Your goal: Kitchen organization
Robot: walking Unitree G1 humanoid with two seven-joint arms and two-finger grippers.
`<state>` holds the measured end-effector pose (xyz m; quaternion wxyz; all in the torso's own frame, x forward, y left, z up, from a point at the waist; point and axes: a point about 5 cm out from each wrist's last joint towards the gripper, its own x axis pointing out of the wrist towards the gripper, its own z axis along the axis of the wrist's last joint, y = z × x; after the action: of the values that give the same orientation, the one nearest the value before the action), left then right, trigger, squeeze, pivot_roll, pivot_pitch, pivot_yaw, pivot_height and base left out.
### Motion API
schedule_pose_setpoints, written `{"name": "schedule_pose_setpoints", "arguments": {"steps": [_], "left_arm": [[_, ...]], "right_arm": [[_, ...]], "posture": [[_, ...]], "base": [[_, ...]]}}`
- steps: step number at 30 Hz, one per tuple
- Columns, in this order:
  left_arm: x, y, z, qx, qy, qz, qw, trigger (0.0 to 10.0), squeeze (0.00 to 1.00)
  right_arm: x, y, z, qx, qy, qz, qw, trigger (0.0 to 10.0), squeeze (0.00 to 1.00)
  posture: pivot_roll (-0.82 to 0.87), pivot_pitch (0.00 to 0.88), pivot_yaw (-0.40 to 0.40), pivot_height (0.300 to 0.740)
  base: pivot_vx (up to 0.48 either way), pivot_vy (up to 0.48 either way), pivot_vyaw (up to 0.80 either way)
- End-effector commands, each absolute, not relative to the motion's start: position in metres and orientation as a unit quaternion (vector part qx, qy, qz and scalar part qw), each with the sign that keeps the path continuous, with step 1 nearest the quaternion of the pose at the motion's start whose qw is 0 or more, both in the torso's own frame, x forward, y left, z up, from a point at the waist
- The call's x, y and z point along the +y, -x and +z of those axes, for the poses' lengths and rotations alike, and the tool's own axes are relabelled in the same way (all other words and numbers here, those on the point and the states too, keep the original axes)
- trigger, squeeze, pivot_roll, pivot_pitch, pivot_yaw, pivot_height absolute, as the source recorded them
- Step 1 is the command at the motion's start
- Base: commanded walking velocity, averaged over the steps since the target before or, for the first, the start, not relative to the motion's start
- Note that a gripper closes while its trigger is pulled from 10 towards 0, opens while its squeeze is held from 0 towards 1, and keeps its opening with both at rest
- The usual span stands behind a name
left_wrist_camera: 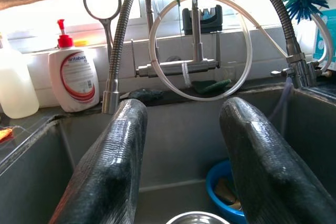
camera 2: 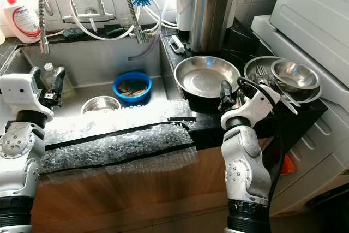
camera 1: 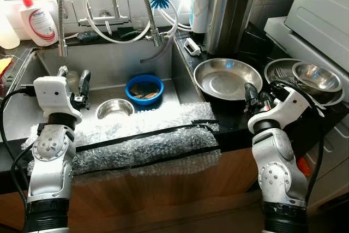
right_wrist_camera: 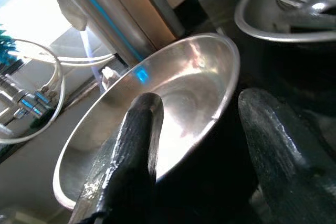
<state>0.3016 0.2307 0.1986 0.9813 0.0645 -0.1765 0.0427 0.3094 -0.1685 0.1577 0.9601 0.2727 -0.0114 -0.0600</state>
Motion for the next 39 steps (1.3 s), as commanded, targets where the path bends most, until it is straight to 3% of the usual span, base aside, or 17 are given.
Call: {"name": "schedule_pose_setpoints", "arguments": {"steps": [1,11,30,39], "left_arm": [[0.23,-0.301,0.209,-0.19,-0.078,0.041,0.978,10.0,0.0],[0.225,-0.301,0.21,-0.19,-0.077,0.039,0.978,10.0,0.0],[0.225,-0.304,0.217,-0.194,-0.09,0.038,0.976,10.0,0.0],[0.221,-0.306,0.217,-0.185,-0.099,0.016,0.978,10.0,0.0]], "right_arm": [[-0.17,-0.31,0.161,-0.019,-0.284,-0.068,0.956,10.0,0.0],[-0.174,-0.306,0.156,-0.012,-0.299,-0.111,0.948,10.0,0.0],[-0.165,-0.334,0.158,0.023,-0.296,-0.099,0.95,10.0,0.0],[-0.166,-0.339,0.146,0.063,-0.321,-0.126,0.936,10.0,0.0]], "posture": [[-0.05,0.0,-0.011,0.74],[-0.06,0.0,-0.01,0.74],[-0.06,0.0,-0.012,0.74],[-0.05,0.0,-0.011,0.74]], "base": [[0.0,0.0,0.0],[0.0,0.0,0.0],[0.0,0.0,0.0],[0.0,0.0,0.0]]}}
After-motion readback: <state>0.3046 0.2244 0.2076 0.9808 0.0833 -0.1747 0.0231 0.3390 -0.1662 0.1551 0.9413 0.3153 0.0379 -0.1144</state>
